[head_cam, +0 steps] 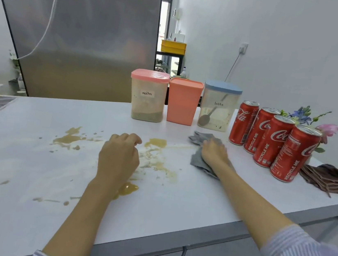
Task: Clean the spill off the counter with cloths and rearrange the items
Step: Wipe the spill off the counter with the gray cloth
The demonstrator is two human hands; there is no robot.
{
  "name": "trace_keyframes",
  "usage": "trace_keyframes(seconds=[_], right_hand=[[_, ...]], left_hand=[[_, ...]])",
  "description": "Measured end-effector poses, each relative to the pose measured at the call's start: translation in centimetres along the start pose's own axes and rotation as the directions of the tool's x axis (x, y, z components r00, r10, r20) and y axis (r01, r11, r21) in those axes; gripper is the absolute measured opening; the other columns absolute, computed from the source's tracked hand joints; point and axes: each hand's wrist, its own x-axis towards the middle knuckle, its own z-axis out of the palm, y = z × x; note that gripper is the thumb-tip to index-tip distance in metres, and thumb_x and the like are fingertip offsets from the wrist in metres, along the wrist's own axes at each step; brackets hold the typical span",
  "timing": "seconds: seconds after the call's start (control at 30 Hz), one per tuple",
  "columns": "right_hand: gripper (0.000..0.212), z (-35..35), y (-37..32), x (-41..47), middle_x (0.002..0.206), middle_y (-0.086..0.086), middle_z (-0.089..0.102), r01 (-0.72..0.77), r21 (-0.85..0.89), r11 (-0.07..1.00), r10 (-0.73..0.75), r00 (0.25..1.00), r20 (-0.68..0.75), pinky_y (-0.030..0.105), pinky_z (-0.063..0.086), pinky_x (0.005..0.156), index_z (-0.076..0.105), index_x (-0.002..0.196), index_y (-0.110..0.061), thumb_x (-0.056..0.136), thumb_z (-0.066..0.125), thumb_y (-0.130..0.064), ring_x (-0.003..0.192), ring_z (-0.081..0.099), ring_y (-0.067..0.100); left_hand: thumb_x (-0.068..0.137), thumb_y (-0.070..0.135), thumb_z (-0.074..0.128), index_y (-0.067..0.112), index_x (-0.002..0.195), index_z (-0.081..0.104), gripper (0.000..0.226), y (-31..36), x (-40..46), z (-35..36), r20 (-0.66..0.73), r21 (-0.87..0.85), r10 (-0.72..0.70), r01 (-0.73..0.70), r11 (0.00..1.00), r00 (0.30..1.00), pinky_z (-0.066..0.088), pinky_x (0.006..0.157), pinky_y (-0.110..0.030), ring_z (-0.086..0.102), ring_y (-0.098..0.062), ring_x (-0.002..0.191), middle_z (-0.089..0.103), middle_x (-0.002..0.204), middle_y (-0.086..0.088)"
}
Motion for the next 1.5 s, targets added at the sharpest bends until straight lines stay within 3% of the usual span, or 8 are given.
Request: trace_keyframes(seconds=[0.17,0.37,0.53,0.77,0.93,1.13,1.37,1.5], right_hand=[[0.04,3.7,-8.5,-5.9,0.137,0.012,0.048,0.337,0.191,0.922,-0.369,0.914,0.171,0.037,0.036,0.095,0.045,0.132,-0.012,0.103,0.024,-0.03,0.122,0.046,0.032],[0.045,-1.4,-3.4,-7.1,0.116,0.012,0.063,0.012,0.685,0.728,-0.138,0.982,0.13,0.041,0.046,0.098,0.059,0.116,-0.006,0.101,0.03,-0.037,0.11,0.058,0.028],[0.042,-7.4,5.8,-7.4,0.115,0.01,0.059,0.079,0.44,0.894,-0.01,0.988,-0.156,0.028,0.034,0.081,0.055,0.118,-0.003,0.102,0.03,-0.032,0.105,0.052,0.023],[0.044,-5.1,6.9,-7.1,0.134,0.017,0.051,-0.008,0.109,0.994,0.014,0.999,-0.051,0.039,0.037,0.093,0.042,0.134,-0.008,0.102,0.025,-0.033,0.12,0.048,0.035],[0.03,-3.2,3.0,-8.1,0.106,0.006,0.059,0.135,0.32,0.938,-0.164,0.984,0.067,0.032,0.038,0.083,0.054,0.104,-0.016,0.102,0.03,-0.034,0.102,0.053,0.024],[0.033,-7.2,8.2,-9.5,0.102,0.007,0.059,0.108,0.422,0.9,0.057,0.931,-0.36,0.03,0.036,0.077,0.055,0.111,-0.005,0.102,0.033,-0.028,0.097,0.053,0.026],[0.04,-6.0,10.5,-6.4,0.127,0.02,0.053,-0.045,0.086,0.995,0.059,0.984,-0.167,0.04,0.039,0.09,0.046,0.123,-0.001,0.101,0.03,-0.03,0.113,0.051,0.037],[0.048,-5.3,9.6,-5.2,0.136,0.019,0.044,-0.147,0.097,0.984,0.157,0.982,-0.106,0.044,0.038,0.1,0.038,0.133,-0.002,0.099,0.031,-0.036,0.122,0.045,0.037]], left_hand=[[0.076,-0.007,0.05,0.009,0.097,0.067,0.032,-0.6,0.1,-0.3,-0.054,0.047,-0.008,0.01,0.999,0.998,0.044,0.064,-0.037,0.057,-0.034,0.086,0.068,0.088,-0.011],[0.076,-0.009,0.048,0.008,0.101,0.067,0.035,-0.6,-1.0,-0.8,-0.046,0.045,-0.011,0.013,0.999,0.999,0.043,0.067,-0.038,0.055,-0.034,0.092,0.068,0.092,-0.01],[0.068,-0.014,0.053,0.006,0.09,0.069,0.034,-0.2,-0.8,-0.2,-0.031,0.061,0.107,-0.105,0.993,0.994,0.047,0.061,-0.04,0.059,-0.037,0.079,0.069,0.08,-0.011],[0.068,-0.001,0.042,0.006,0.088,0.069,0.034,1.2,-0.6,0.9,0.078,0.04,0.247,-0.251,0.967,0.966,0.048,0.063,-0.039,0.061,-0.036,0.078,0.07,0.08,-0.009],[0.079,-0.005,0.047,0.01,0.106,0.064,0.035,3.2,-0.9,1.2,0.155,-0.031,0.284,-0.282,0.959,0.946,0.038,0.082,-0.039,0.054,-0.032,0.1,0.068,0.104,-0.005],[0.085,0.003,0.04,0.017,0.119,0.056,0.041,7.5,-0.5,2.9,0.261,-0.043,0.321,-0.321,0.946,0.911,0.034,0.087,-0.035,0.049,-0.027,0.109,0.062,0.116,-0.001],[0.055,-0.013,0.066,0.006,0.085,0.069,0.035,6.4,0.2,5.2,0.224,0.105,0.357,-0.386,0.916,0.907,0.049,0.064,-0.042,0.06,-0.036,0.069,0.068,0.072,-0.012],[0.051,-0.014,0.067,0.005,0.08,0.069,0.035,6.6,0.0,5.4,0.222,0.122,0.361,-0.393,0.911,0.906,0.047,0.06,-0.039,0.06,-0.036,0.064,0.066,0.066,-0.012]])
